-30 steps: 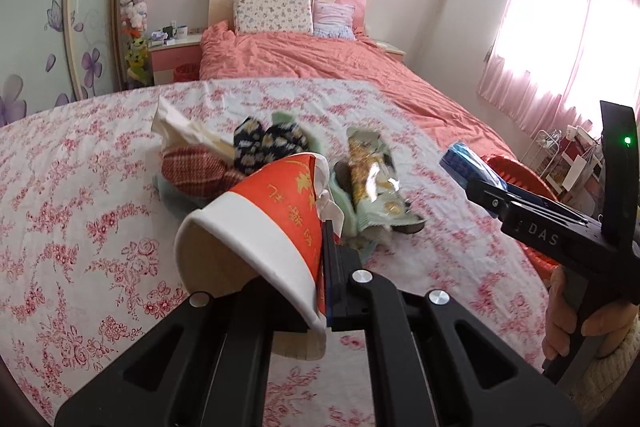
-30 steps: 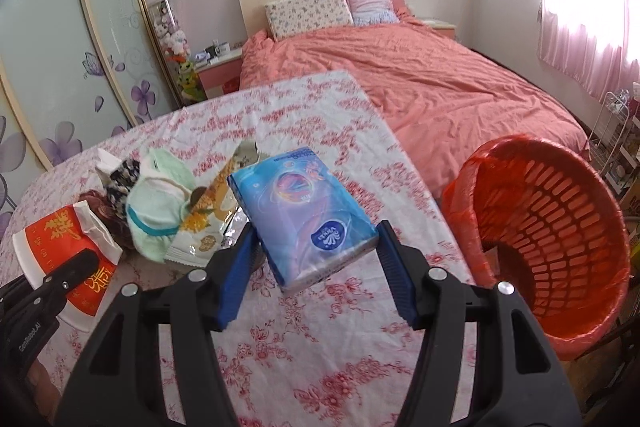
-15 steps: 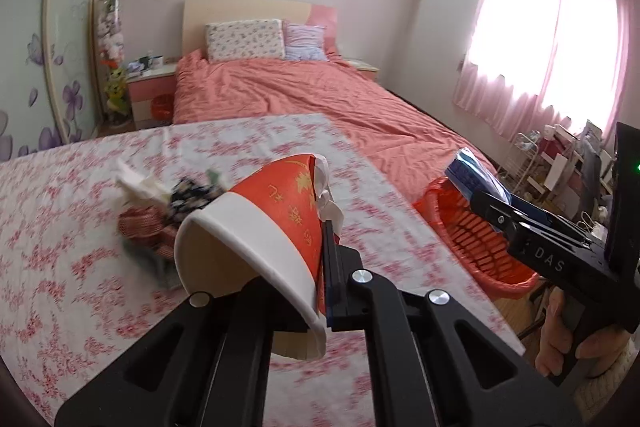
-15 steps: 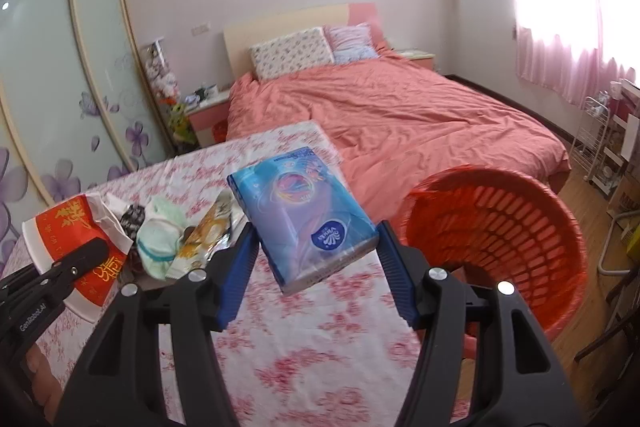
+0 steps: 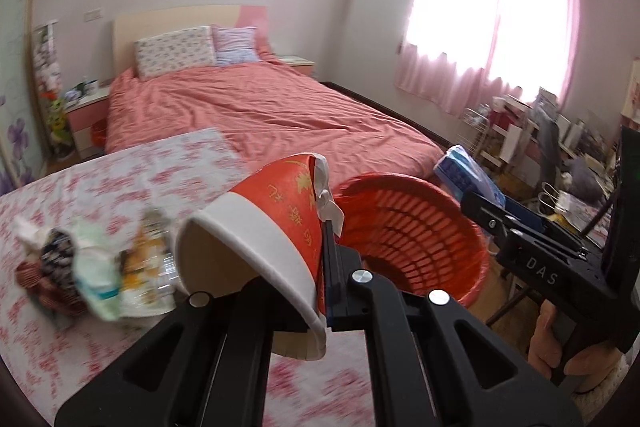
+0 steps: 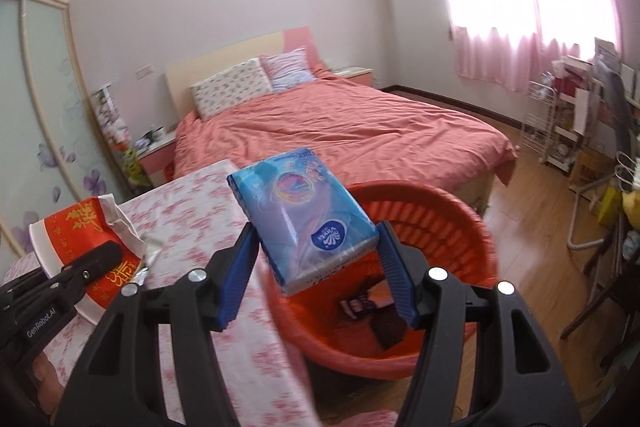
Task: Collect trash
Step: 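Carry the cup and tissue pack over the orange basket and open both tools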
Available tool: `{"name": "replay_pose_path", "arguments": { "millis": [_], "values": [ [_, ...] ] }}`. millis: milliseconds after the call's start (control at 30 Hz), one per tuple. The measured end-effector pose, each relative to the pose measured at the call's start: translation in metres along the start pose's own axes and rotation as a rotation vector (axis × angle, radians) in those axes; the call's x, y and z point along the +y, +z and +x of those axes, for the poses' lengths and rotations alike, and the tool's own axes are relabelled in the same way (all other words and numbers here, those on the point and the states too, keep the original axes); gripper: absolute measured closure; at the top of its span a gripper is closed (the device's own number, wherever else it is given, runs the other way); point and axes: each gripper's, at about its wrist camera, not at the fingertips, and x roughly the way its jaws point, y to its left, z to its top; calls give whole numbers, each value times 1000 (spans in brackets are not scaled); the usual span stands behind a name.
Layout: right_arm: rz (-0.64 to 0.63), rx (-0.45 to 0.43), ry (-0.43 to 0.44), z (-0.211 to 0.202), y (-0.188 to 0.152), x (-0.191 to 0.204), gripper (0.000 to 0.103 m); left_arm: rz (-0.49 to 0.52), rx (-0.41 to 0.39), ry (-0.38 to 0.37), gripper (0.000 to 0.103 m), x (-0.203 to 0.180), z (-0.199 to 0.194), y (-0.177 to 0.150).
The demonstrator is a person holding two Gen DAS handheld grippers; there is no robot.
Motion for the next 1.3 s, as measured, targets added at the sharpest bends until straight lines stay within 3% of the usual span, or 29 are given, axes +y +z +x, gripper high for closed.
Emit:
{"name": "replay_pose_path", "arguments": {
  "millis": [367, 900, 933, 1000, 1033, 1067, 1300],
  "values": [
    [92, 12, -40, 27, 3, -66, 44, 94, 45, -104, 99, -66, 60, 14],
    [196, 45, -30, 75, 10, -111, 43, 114, 150, -121, 99, -86, 112, 10],
    [198, 48, -27, 76, 9, -109, 43, 114, 156, -116, 97, -86, 113, 10],
    [206, 56, -15, 80, 8, -109, 41, 110, 173, -114, 83, -85, 116, 10],
    [211, 61, -8, 82, 8, -110, 41, 108, 175, -110, 63, -84, 117, 10],
    [213, 65, -8, 84, 8, -111, 41, 105, 176, -107, 50, -82, 116, 10],
    [224, 63, -19, 81, 5, -115, 36, 110, 173, -65, 41, -76, 110, 9]
  ]
}}
